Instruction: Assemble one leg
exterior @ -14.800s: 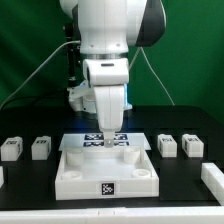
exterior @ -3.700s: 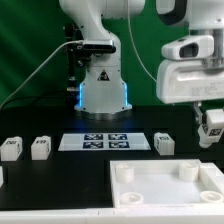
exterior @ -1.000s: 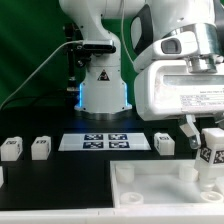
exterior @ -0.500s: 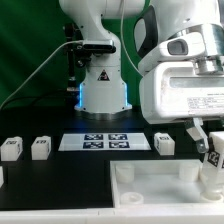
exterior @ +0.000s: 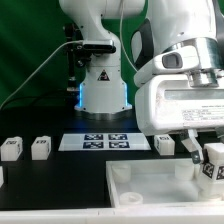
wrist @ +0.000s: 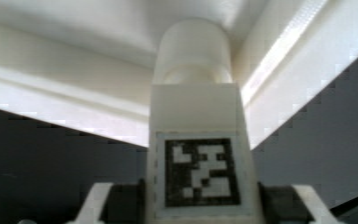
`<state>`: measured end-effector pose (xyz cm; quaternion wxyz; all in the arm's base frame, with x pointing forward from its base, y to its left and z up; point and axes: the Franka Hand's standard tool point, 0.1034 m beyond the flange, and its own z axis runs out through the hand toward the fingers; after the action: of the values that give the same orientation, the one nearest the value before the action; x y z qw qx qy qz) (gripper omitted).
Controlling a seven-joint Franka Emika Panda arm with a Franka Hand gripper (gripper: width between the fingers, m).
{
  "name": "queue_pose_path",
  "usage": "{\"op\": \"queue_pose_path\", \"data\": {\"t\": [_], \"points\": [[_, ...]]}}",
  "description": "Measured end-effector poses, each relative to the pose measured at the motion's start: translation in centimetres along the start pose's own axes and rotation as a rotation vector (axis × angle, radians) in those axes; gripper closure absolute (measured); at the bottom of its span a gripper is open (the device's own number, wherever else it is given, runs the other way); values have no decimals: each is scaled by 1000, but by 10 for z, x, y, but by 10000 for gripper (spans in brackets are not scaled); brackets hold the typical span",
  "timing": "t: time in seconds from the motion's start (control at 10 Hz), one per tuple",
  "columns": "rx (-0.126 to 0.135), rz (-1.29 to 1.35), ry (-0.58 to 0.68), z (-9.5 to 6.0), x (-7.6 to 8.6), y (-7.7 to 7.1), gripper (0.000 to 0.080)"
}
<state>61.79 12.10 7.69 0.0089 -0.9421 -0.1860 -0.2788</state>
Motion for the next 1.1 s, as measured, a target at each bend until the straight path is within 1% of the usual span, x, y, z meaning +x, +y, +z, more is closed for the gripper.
{"op": "queue_pose_path", "data": {"t": [0.2,0.3,0.5,0.6,0.7,0.8,1.1], "points": [[-15,1,54,1,1,5,506],[-11,2,40,1,1,5,506],[-11,2,39,2,0,5,506],[-10,1,39,2,0,4,352],[-10,1,39,2,0,4,225],[-10,1,38,2,-1,4,162],[-10,1,38,2,-1,4,153]]}}
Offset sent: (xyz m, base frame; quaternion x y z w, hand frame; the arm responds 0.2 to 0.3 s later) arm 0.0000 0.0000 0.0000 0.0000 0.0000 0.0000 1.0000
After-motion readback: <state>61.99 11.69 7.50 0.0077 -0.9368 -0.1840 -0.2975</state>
